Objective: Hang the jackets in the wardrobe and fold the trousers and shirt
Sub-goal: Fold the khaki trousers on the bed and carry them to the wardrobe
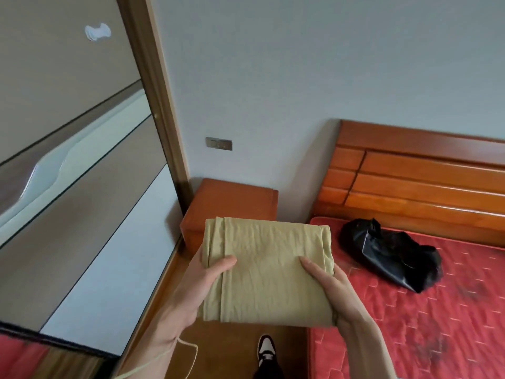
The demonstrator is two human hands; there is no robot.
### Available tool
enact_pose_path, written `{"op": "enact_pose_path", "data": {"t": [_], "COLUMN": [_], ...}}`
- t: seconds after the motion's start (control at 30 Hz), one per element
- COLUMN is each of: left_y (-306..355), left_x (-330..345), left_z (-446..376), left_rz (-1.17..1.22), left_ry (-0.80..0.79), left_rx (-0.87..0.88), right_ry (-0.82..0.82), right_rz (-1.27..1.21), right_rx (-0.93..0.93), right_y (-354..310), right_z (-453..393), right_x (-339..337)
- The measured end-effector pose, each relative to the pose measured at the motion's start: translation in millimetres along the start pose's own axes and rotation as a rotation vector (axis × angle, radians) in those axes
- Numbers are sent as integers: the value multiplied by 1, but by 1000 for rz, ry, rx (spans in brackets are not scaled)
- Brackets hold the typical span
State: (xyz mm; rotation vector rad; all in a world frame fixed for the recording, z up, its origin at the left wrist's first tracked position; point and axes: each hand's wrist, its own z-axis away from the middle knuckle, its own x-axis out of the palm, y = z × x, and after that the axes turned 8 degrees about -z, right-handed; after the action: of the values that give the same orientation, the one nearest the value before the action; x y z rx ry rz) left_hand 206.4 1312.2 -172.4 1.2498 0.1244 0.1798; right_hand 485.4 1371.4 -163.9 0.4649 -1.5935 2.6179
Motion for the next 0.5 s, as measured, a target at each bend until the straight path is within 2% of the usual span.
{"op": "enact_pose_path", "data": {"t": [0.33, 0.5], "left_y": [53, 69], "left_x": [22, 15], "left_z": [-130, -164], "left_rz": [91, 89], "left_ry": [169, 282], "left_rx": [-19, -21], "right_ry": [-179, -269], "right_rz": [63, 91], "right_rx": [8, 48], "right_y": [-100, -117], "right_z": [-166, -238], "right_x": [5, 24]}}
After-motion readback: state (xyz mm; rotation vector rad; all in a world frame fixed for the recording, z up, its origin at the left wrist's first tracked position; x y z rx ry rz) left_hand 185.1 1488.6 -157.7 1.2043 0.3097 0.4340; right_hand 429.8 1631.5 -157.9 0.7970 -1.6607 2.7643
